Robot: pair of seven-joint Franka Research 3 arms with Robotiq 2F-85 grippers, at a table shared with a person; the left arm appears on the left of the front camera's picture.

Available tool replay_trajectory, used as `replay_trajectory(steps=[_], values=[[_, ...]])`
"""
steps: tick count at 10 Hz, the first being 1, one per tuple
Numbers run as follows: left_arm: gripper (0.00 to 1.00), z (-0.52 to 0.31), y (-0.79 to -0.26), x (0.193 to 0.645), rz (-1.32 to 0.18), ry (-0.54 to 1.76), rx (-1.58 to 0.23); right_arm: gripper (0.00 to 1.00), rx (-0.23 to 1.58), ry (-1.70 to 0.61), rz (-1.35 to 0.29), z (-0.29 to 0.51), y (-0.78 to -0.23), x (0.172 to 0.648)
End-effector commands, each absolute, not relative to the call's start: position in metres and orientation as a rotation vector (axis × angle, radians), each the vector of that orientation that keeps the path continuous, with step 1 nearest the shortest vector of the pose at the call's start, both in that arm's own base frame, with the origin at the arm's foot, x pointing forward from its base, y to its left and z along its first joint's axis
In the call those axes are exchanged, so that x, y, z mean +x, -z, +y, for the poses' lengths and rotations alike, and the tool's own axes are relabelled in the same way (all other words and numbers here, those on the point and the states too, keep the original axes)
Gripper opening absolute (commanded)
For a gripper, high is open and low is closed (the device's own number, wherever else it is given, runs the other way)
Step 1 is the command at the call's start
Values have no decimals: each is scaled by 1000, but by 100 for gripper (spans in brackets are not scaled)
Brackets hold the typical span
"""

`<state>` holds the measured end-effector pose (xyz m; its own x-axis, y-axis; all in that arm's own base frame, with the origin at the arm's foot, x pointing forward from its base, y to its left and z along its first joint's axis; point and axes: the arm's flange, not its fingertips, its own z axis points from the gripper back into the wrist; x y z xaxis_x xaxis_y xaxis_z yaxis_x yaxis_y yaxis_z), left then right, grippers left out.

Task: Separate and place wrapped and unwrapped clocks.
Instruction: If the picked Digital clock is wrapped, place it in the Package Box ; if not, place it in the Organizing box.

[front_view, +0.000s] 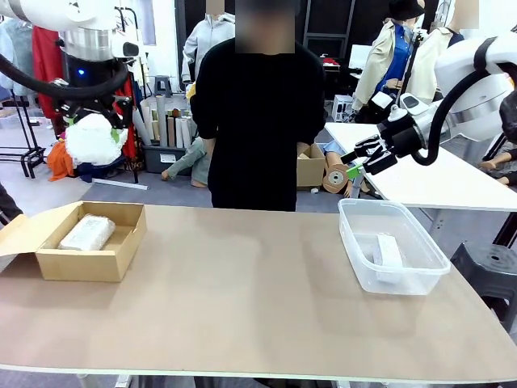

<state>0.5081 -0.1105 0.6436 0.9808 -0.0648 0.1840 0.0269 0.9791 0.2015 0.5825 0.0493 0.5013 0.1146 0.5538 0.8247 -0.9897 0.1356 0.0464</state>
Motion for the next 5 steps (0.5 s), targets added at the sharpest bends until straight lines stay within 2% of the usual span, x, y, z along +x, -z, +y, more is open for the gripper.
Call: replay_trajectory(steps=[1,3,5], values=[[0,-107,-634,522,-107,72,201,100,716,-1298,-761,50,-503,583],[0,-100,-614,533,-31,91,150,100,716,-1298,-761,50,-503,583],[0,-87,-596,532,-41,52,121,100,716,-1298,-761,50,-503,583]])
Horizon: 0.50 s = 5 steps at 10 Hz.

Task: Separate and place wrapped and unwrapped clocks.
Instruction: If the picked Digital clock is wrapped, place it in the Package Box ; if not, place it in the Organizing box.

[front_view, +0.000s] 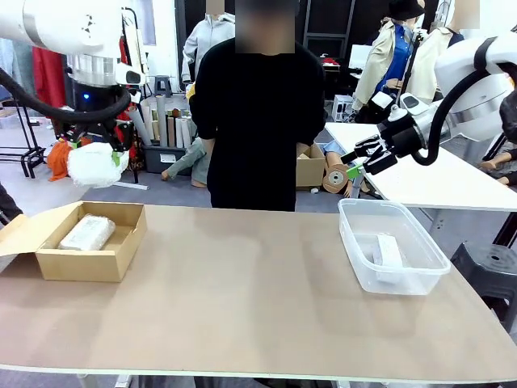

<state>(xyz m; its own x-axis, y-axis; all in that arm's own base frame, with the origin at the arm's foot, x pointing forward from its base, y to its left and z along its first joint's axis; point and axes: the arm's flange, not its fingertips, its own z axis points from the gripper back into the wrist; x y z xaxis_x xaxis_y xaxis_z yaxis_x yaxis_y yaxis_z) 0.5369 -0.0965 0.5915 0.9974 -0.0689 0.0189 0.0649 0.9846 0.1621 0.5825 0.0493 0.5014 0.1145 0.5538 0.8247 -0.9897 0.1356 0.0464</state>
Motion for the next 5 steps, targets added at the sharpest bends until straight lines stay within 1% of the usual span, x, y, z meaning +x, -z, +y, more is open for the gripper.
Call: replay_trajectory(steps=[1,3,5], values=[[0,-79,-584,532,-41,35,116,100,716,-1298,-761,50,-503,583],[0,-62,-558,529,7,2,84,100,716,-1298,-761,50,-503,583],[0,-49,-536,526,-11,4,74,100,716,-1298,-761,50,-503,583]])
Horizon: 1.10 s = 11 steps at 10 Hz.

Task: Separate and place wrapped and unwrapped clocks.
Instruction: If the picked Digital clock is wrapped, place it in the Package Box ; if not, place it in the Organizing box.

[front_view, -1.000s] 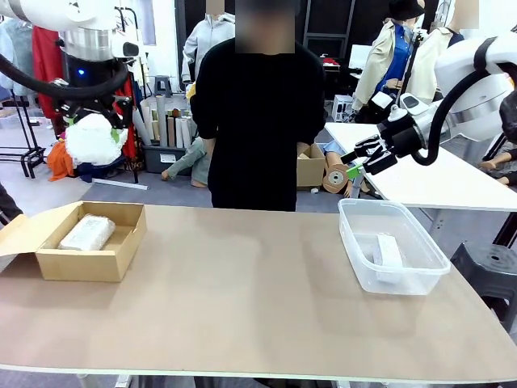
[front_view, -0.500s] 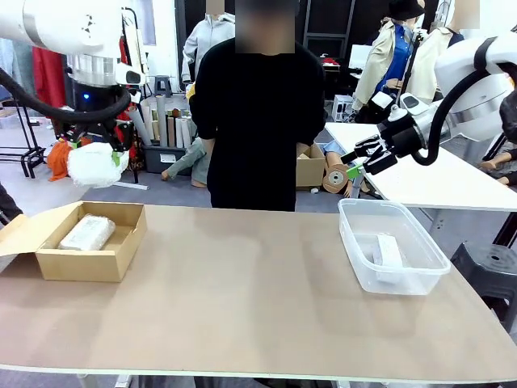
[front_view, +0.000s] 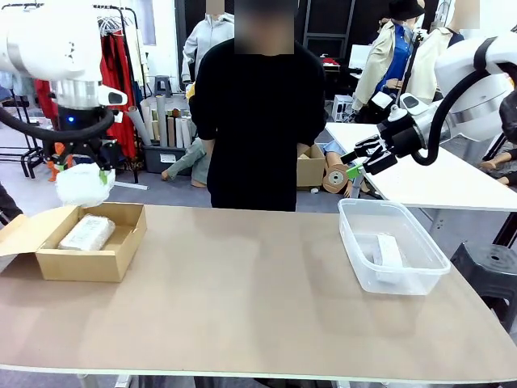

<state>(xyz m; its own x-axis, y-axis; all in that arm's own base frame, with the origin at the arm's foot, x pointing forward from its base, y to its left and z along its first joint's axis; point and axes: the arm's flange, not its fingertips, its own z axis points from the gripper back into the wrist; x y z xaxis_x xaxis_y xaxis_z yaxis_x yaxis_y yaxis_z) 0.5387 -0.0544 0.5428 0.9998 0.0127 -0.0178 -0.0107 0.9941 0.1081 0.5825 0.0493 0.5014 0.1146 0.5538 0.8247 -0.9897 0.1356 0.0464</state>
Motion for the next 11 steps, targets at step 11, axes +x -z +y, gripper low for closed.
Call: replay_trajectory(steps=[11], values=[[0,-47,-501,534,-27,-1,95,100,716,-1298,-761,50,-503,583]])
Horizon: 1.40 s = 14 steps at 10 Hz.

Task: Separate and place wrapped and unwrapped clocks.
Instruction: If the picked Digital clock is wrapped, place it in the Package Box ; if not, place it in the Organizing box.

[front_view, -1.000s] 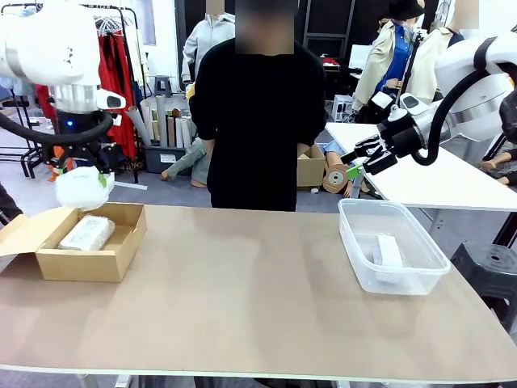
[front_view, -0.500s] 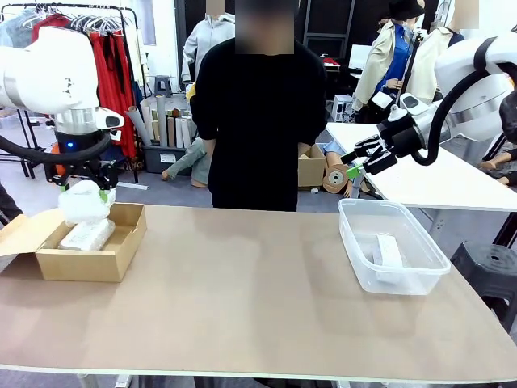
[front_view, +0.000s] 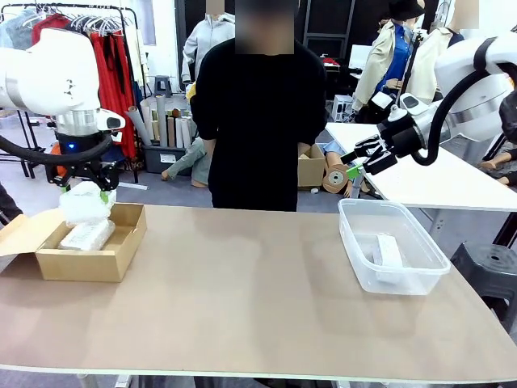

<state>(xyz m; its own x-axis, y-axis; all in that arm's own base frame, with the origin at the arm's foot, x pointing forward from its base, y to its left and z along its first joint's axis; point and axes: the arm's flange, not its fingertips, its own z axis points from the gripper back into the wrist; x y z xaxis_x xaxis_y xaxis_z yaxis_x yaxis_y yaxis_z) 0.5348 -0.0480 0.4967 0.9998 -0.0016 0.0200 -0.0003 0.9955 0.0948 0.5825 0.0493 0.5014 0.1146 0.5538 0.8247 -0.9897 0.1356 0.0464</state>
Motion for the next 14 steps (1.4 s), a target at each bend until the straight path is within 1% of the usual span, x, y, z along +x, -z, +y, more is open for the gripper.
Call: replay_trajectory(steps=[1,3,7,13,14], values=[[0,-48,-497,535,-20,1,95,100,716,-1298,-761,50,-503,583],[0,-52,-491,533,-76,24,86,100,716,-1298,-761,50,-503,583],[0,-48,-479,532,-142,45,101,100,716,-1298,-761,50,-503,583],[0,-52,-435,530,-159,84,52,100,716,-1298,-761,50,-503,583],[0,-53,-427,530,-144,80,46,100,716,-1298,-761,50,-503,583]])
